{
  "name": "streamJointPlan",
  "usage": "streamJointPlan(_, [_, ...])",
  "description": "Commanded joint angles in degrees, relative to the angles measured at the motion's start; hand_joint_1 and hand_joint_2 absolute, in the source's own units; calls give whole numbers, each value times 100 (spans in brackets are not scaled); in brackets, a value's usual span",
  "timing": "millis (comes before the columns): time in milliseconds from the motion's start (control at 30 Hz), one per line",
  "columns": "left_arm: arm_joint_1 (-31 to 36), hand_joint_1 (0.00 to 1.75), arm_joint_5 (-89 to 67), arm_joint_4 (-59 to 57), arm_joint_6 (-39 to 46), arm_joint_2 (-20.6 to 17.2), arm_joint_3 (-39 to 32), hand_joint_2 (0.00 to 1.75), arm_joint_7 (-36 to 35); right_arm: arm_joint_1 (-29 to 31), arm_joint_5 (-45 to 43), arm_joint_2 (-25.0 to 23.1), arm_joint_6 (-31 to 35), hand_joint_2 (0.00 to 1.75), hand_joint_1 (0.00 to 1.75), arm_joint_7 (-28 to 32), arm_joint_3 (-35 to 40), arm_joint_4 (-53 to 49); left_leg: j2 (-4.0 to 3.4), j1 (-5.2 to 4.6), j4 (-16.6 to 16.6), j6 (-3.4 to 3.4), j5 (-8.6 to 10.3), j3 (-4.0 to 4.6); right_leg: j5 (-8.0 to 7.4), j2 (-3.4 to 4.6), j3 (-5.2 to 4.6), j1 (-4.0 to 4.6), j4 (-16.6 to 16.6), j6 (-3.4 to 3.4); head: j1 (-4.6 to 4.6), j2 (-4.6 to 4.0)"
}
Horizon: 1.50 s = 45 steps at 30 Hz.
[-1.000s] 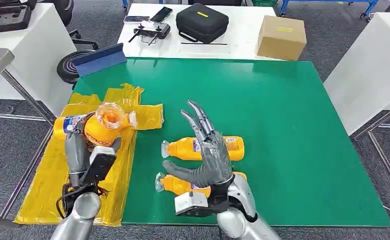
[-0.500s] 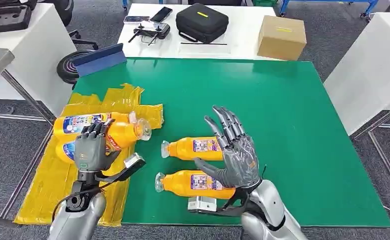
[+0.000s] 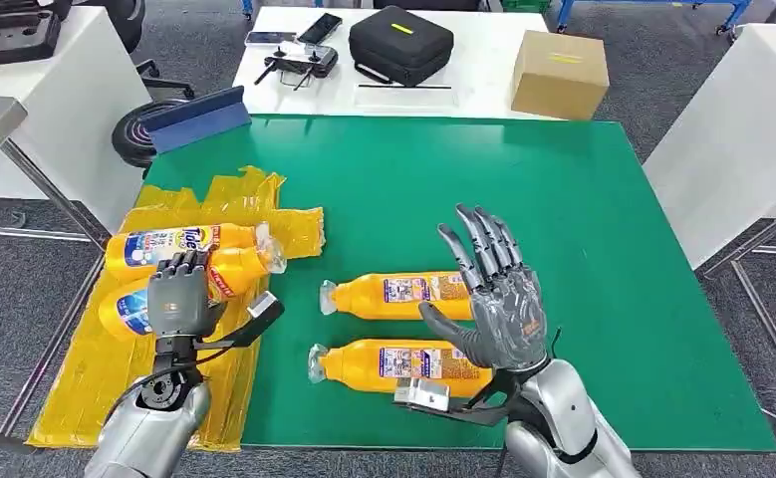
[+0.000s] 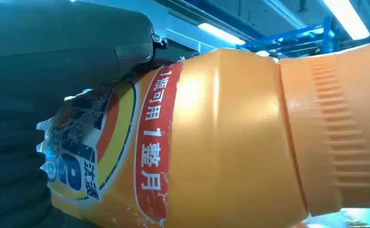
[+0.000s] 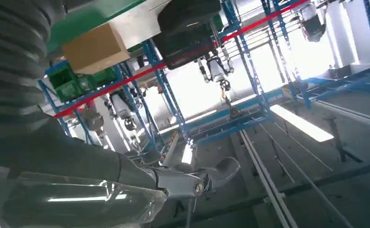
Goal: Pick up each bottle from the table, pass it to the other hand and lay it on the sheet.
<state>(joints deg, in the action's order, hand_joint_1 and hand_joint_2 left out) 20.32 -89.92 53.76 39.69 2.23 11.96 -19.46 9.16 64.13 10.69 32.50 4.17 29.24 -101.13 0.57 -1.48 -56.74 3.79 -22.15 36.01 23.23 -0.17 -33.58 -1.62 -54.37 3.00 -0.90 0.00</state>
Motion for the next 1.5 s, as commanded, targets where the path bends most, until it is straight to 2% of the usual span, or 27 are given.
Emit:
streamJointPlan(33, [610, 175, -8, -1211, 16, -511, 528, 175, -701, 45, 83, 231, -160, 175, 0, -121, -222, 91, 4, 14, -4, -37, -18, -39, 17, -8, 46, 13, 3, -25, -2, 0])
streamJointPlan(100, [583, 175, -8, -1230, 16, -512, 460, 175, -728, 49, 75, 223, -148, 175, 0, -111, -221, 141, -18, 20, -8, -49, -32, -57, 22, 14, 61, 19, 2, -34, 0, 0])
streamJointPlan(133, [508, 106, -8, -1132, 31, -436, 201, 175, -582, 53, 75, 211, -193, 175, 0, -114, -215, 171, -18, 15, -5, -41, -26, -49, 17, 13, 51, 15, 3, -28, 0, 0])
streamJointPlan(167, [453, 51, -8, -1054, 31, -395, 78, 175, -499, 65, 84, 195, -231, 175, 0, -122, -208, 192, -14, 14, -3, -34, -20, -39, 14, 11, 43, 13, 4, -23, 0, 0])
streamJointPlan(267, [453, 51, -8, -1054, 31, -395, 78, 175, -499, 65, 84, 195, -231, 175, 0, -122, -208, 192, -13, 8, 0, -21, -11, -21, 6, 13, 24, 7, 5, -14, 0, 0])
streamJointPlan(333, [453, 51, -8, -1054, 31, -395, 78, 175, -499, 65, 84, 195, -231, 175, 0, -122, -208, 192, -16, 17, -7, -41, -29, -48, 21, 15, 54, 16, 2, -29, 0, 0])
streamJointPlan(500, [453, 51, -8, -1054, 31, -395, 78, 175, -499, 65, 84, 195, -231, 175, 0, -122, -208, 192, -8, 8, 0, -20, -8, -16, 5, 9, 21, 7, 4, -13, 0, 0])
streamJointPlan(600, [453, 51, -8, -1054, 31, -395, 78, 175, -499, 65, 84, 195, -231, 175, 0, -122, -208, 192, -11, 15, -6, -37, -22, -38, 17, 10, 44, 14, 1, -25, 0, 0])
streamJointPlan(633, [342, 0, -8, -834, 31, -319, -169, 175, -265, 97, 95, 172, -374, 175, 0, -179, -197, 225, -10, 11, -2, -26, -14, -24, 9, 10, 29, 11, 4, -18, 0, 0])
streamJointPlan(733, [322, 0, -8, -866, 31, -233, -332, 175, -157, 104, 136, 164, -465, 175, 0, -217, -204, 250, -6, 6, 0, -16, -6, -12, 4, 7, 17, 6, 3, -11, 0, 0])
streamJointPlan(800, [271, 0, 151, -820, 31, -101, -602, 175, 186, 159, 264, 139, -664, 175, 0, -321, -215, 348, -8, 11, -3, -27, -15, -27, 11, 8, 33, 11, 3, -19, 0, 0])
streamJointPlan(833, [44, 0, 327, -618, -32, 125, -1124, 175, 732, 480, 393, 79, -1248, 175, 0, -510, -239, 782, -12, 9, -2, -21, -11, -17, 6, 13, 21, 9, 3, -14, 0, 0])
streamJointPlan(867, [-3, 0, 592, -567, -72, 173, -1229, 175, 984, 543, 367, 100, -1324, 175, 0, -517, -254, 843, -21, 12, -4, -32, -21, -37, 12, 20, 41, 12, 4, -22, 0, 0])
streamJointPlan(1067, [-73, 0, 1373, -551, -273, 327, -1473, 175, 1661, 648, 282, 182, -1810, 175, 0, -522, -285, 985, -15, 13, -5, -32, -20, -35, 14, 14, 43, 12, 3, -22, 0, 0])
streamJointPlan(1167, [-243, 0, 2254, -251, -574, 444, -1531, 175, 2254, 653, 245, 227, -2271, 175, 0, -583, -340, 1102, -11, 12, -5, -32, -20, -35, 15, 11, 44, 12, 4, -22, 0, 0])
streamJointPlan(1267, [-435, 0, 2770, 120, -867, 510, -1472, 175, 2503, 790, 192, 310, -2617, 175, 0, -619, -414, 1368, -13, 10, -3, -30, -21, -36, 14, 13, 45, 10, 5, -20, 2, 0])
streamJointPlan(1333, [-583, 0, 3093, 399, -1029, 523, -1348, 175, 2605, 942, 22, 567, -2966, 175, 0, -609, -410, 1679, -16, 10, -4, -25, -18, -31, 10, 17, 38, 10, 5, -17, 2, 0])
streamJointPlan(1367, [-622, 0, 3260, 493, -1149, 533, -1303, 175, 2652, 1008, -8, 658, -2986, 175, 0, -586, -432, 1832, -14, 11, -5, -32, -23, -41, 15, 14, 50, 11, 5, -22, -2, 0])
streamJointPlan(1400, [-718, 0, 3930, 773, -1623, 550, -1236, 175, 2967, 1104, -73, 829, -3123, 175, 0, -571, -441, 2050, -8, 7, -3, -22, -14, -26, 8, 9, 36, 7, 5, -14, 2, 0])
streamJointPlan(1500, [-924, 0, 4376, 1365, -1834, 483, -1019, 175, 3068, 1238, -184, 1030, -3257, 175, 0, -511, -478, 2302, -7, 10, -9, -23, -15, -22, 8, 8, 34, 10, 5, -14, 0, 0])
